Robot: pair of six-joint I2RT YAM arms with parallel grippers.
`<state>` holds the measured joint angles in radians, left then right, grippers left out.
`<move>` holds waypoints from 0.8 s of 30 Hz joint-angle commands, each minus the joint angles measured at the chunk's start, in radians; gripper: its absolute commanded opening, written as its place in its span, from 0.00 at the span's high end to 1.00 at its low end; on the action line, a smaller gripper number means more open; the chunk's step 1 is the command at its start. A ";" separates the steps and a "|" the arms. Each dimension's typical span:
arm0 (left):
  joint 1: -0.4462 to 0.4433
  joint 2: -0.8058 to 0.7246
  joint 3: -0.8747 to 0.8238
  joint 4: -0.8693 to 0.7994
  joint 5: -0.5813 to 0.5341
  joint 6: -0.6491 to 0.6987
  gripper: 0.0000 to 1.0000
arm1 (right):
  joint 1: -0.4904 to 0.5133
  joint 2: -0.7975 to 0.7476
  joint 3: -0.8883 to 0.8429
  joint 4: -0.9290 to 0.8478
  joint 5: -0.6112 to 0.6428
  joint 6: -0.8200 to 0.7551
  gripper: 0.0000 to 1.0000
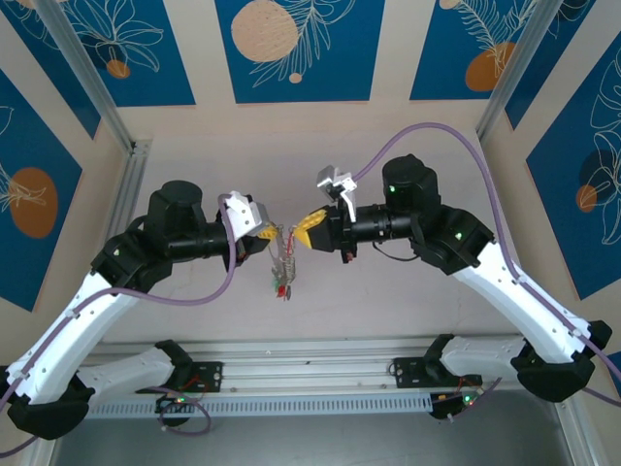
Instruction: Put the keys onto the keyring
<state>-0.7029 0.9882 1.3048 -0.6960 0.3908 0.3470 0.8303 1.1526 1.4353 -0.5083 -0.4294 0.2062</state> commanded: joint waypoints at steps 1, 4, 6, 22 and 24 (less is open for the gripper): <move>-0.011 -0.028 0.036 0.063 0.006 0.001 1.00 | 0.016 -0.003 -0.039 0.059 -0.062 0.018 1.00; -0.011 -0.029 0.043 0.064 0.014 0.001 1.00 | 0.018 -0.014 -0.083 0.129 -0.058 0.056 1.00; -0.012 -0.030 0.045 0.064 0.019 0.003 1.00 | 0.017 -0.014 -0.117 0.194 -0.060 0.088 1.00; 0.019 -0.032 -0.035 0.101 -0.154 -0.037 1.00 | -0.098 -0.185 -0.466 0.405 0.218 0.348 1.00; 0.046 -0.034 -0.048 0.111 -0.167 -0.057 1.00 | -0.152 -0.241 -0.593 0.456 0.253 0.469 1.00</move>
<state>-0.6853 0.9642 1.2713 -0.6647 0.2825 0.3283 0.7300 0.9615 0.9546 -0.1055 -0.2771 0.5068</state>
